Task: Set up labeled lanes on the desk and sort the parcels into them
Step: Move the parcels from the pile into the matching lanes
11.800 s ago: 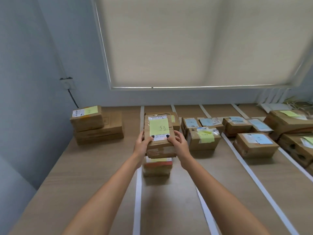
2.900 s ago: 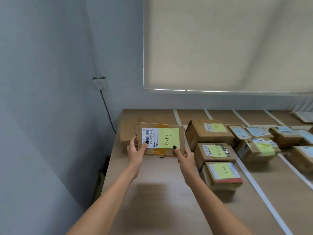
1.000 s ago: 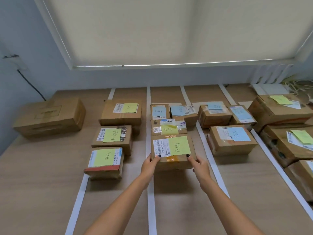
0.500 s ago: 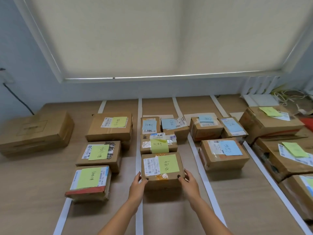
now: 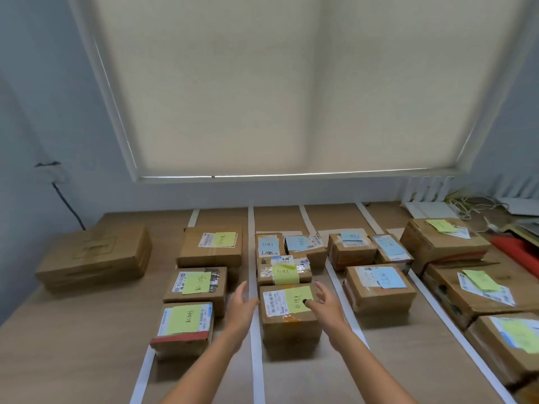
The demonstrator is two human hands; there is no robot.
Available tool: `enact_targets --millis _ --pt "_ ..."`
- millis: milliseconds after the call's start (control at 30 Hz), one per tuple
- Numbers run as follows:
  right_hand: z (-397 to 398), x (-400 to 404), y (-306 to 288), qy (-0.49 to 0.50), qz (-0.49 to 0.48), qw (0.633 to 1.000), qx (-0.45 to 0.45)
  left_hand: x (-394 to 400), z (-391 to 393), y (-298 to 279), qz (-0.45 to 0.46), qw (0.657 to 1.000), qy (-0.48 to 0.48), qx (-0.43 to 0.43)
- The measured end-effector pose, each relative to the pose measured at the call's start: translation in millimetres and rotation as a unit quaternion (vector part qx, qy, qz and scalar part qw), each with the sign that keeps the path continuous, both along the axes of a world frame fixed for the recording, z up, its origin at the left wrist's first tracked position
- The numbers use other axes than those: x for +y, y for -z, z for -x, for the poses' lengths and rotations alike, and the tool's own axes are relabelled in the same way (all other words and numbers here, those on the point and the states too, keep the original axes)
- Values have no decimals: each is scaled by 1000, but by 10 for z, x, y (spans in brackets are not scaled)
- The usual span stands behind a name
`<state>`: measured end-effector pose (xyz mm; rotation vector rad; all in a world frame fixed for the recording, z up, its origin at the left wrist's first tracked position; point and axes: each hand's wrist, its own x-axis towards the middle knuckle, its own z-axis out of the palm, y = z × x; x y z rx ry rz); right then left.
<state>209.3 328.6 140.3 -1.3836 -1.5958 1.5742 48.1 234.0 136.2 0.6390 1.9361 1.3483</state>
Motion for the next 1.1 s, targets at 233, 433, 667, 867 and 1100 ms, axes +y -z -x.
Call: enact_targets --millis 233,433,667,867,1100 --pt "505 -535 -301 -45 -39 998 7 -588 455 -273 -25 1000 0 18" --pt "1272 -1175 -324 -78 -63 995 1 -1280 1195 -296 -40 999 -17 3" --pt "2510 -1987 -337 -68 -32 997 34 -2091 2412 -435 -41 998 12 56" --pt "3458 -2640 -325 -100 -35 994 27 -2672 3350 -418 -25 997 9 67" --pt "4025 -2952 -283 -148 -59 987 -25 -2999 3910 -306 -40 999 -4 24"
